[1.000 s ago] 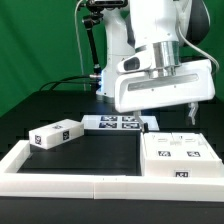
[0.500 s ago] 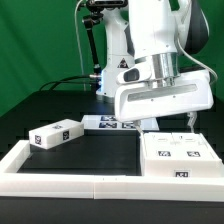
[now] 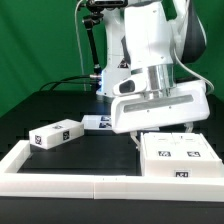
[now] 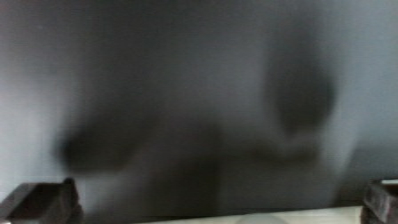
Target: Assemble cabinet
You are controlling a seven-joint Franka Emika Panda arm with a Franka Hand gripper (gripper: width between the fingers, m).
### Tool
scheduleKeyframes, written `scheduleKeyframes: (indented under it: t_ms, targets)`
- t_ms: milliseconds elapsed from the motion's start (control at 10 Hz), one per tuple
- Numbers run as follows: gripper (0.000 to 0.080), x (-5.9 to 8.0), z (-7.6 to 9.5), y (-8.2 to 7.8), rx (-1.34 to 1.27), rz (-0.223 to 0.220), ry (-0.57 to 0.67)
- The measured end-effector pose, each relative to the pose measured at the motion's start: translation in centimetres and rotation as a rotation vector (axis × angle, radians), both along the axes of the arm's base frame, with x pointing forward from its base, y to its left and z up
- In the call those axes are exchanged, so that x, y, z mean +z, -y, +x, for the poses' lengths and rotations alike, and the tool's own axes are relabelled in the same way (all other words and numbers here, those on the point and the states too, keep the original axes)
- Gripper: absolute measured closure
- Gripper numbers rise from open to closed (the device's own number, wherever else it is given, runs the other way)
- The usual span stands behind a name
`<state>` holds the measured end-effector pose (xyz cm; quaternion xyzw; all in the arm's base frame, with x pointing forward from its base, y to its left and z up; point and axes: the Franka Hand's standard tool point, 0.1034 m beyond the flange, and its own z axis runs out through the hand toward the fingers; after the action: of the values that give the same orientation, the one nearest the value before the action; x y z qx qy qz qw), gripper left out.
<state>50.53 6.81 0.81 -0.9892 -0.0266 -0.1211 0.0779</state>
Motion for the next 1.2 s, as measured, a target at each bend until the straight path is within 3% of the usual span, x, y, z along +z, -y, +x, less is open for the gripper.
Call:
scheduleKeyframes:
  t_ms: [500,600,700,900,1000,1100,1200]
  targets:
    - [0.0002,-0.2,0.7,-0.7,0.006,0.006,0.007]
    - [0.0137,-0.2,0.7,-0.6,0.01,0.005,0.006]
    - [0.0137,-0.3,0.6,-0.6,0.01,0.004,0.005]
    - [0.0417,-0.4,0.3,-0.3,0.029,-0.002,0.004]
    - [0.0417,-0.6,0.1,-0.1,0.041,-0.008,0.003]
    - [0.0599,-0.7,-0.1,0.3,0.049,-0.012,0.001]
    - [0.0726,-0.8,-0.2,0.6,0.052,-0.013,-0.001]
